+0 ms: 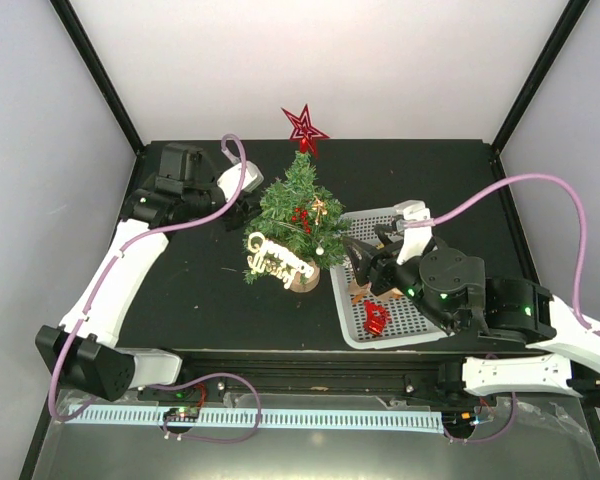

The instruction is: Decorate the small christmas tree

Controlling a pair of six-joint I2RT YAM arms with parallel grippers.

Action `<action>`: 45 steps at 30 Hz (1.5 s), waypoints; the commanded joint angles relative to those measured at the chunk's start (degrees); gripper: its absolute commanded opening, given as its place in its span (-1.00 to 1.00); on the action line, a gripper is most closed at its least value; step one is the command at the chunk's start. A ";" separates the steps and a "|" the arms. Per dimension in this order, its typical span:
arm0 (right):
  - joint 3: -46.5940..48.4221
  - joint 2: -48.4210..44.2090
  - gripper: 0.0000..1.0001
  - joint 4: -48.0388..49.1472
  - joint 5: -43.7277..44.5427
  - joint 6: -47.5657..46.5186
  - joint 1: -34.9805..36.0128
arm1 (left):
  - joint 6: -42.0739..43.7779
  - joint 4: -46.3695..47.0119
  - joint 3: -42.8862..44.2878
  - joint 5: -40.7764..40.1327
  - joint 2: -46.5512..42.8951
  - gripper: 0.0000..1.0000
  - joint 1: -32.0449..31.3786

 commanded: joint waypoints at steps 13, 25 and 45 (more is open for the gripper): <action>-4.25 -4.65 0.39 2.93 1.36 1.23 -0.18 | -1.15 -1.39 1.14 -2.08 -6.34 0.08 3.63; -4.47 -5.26 0.85 -3.36 3.31 3.43 -0.16 | -2.21 -7.80 5.80 -2.89 -12.61 0.41 9.15; 11.01 -14.40 1.00 -35.45 3.98 14.15 -0.15 | 1.95 -33.74 5.65 9.14 -37.92 0.98 10.78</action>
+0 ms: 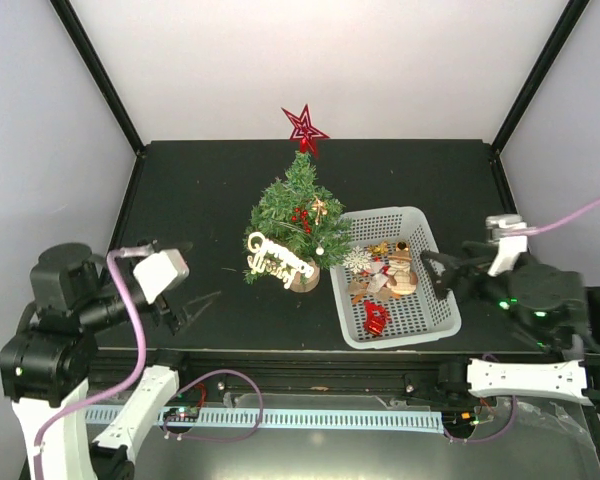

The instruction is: Decorate the small christmas tree

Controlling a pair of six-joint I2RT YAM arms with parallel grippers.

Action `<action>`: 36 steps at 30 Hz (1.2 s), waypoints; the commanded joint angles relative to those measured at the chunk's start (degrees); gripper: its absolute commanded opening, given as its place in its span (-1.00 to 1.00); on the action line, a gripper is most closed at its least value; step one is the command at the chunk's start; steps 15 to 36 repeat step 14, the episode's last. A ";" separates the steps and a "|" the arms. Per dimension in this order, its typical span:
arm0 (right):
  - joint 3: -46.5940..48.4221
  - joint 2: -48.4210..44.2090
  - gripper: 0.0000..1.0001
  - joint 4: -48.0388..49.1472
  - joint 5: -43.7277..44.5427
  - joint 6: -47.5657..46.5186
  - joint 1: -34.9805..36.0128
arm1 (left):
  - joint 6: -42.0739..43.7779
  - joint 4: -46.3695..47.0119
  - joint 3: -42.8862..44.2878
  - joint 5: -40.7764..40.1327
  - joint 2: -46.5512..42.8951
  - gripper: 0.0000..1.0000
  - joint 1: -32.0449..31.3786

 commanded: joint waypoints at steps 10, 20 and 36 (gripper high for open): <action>-0.99 -11.94 1.00 1.80 -0.95 -2.59 -0.20 | -1.00 -1.07 -7.78 4.69 -6.50 0.98 3.58; -2.09 -11.68 1.00 2.68 -1.61 -3.43 -0.18 | -1.64 -0.50 -7.81 8.41 -6.43 0.98 6.23; -2.09 -11.68 1.00 2.68 -1.61 -3.43 -0.18 | -1.64 -0.50 -7.81 8.41 -6.43 0.98 6.23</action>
